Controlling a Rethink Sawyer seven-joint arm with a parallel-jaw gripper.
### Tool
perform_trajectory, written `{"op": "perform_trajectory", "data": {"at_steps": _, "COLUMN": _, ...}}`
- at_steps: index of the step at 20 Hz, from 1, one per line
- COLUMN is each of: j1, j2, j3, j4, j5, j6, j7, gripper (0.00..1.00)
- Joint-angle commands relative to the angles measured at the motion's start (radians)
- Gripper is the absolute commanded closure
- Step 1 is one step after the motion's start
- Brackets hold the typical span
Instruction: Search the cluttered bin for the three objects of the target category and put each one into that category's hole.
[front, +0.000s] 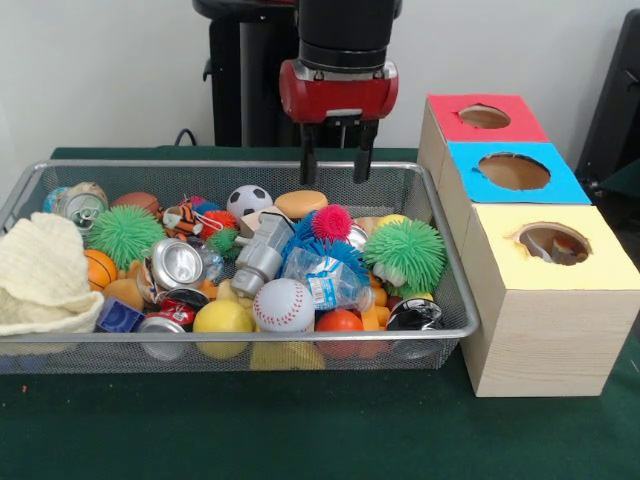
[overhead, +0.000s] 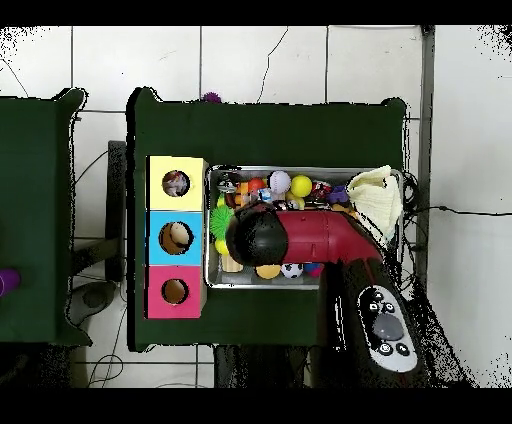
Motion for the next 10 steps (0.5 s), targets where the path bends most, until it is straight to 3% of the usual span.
{"op": "perform_trajectory", "data": {"at_steps": 1, "j1": 0.041, "j2": -0.029, "j3": -0.109, "j4": 0.075, "j5": -0.019, "j6": 0.101, "j7": 0.187, "gripper": 0.00}}
{"op": "perform_trajectory", "data": {"at_steps": 5, "j1": 0.056, "j2": -0.013, "j3": -0.143, "j4": 0.051, "j5": -0.026, "j6": 0.113, "j7": 0.161, "gripper": 0.00}}
{"op": "perform_trajectory", "data": {"at_steps": 10, "j1": 0.125, "j2": 0.013, "j3": -0.224, "j4": -0.012, "j5": -0.059, "j6": 0.172, "j7": 0.164, "gripper": 0.00}}
